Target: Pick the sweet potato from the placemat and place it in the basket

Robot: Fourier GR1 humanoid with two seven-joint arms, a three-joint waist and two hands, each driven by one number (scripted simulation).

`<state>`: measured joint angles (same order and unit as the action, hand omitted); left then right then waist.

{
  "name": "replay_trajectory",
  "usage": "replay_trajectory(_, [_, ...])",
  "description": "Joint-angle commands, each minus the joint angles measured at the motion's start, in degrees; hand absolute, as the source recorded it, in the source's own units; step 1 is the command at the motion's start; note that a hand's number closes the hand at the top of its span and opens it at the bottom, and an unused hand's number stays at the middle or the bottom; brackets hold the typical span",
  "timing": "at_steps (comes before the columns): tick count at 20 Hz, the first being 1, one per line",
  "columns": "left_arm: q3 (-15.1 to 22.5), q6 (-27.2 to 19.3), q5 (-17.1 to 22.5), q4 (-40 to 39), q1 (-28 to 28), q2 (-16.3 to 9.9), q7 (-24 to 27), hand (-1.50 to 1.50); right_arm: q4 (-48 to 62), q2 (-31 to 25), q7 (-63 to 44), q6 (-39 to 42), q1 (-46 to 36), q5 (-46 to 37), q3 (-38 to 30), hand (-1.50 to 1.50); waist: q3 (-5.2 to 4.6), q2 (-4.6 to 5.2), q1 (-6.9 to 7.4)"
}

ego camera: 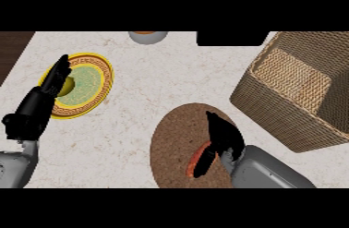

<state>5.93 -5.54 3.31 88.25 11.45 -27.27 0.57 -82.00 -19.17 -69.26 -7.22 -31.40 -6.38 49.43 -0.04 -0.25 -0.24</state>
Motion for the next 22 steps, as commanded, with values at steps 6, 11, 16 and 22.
replay_trajectory(6, [-0.6,0.3,-2.1,-1.7,-0.4,1.6,1.6,0.0,1.7,2.5,-7.6,0.4,4.3,-3.2,-2.7,-1.5,0.02,0.17,-0.07])
replay_trajectory(11, [-0.8,0.5,-2.1,-0.8,0.6,2.6,0.0,0.0,2.0,4.2,-9.7,0.5,5.9,-5.7,-3.3,-1.5,0.01,0.14,-0.1])
replay_trajectory(16, [-2.9,2.7,-1.4,0.9,0.5,0.9,-0.6,0.0,4.0,6.5,-7.7,0.7,7.9,-8.1,-3.7,-1.5,0.03,0.09,0.34])
replay_trajectory(22, [-1.3,1.0,-4.1,-2.1,2.0,4.5,0.1,0.0,2.9,8.4,-5.5,-0.7,11.9,-12.2,-4.3,1.5,0.01,0.23,-0.37])
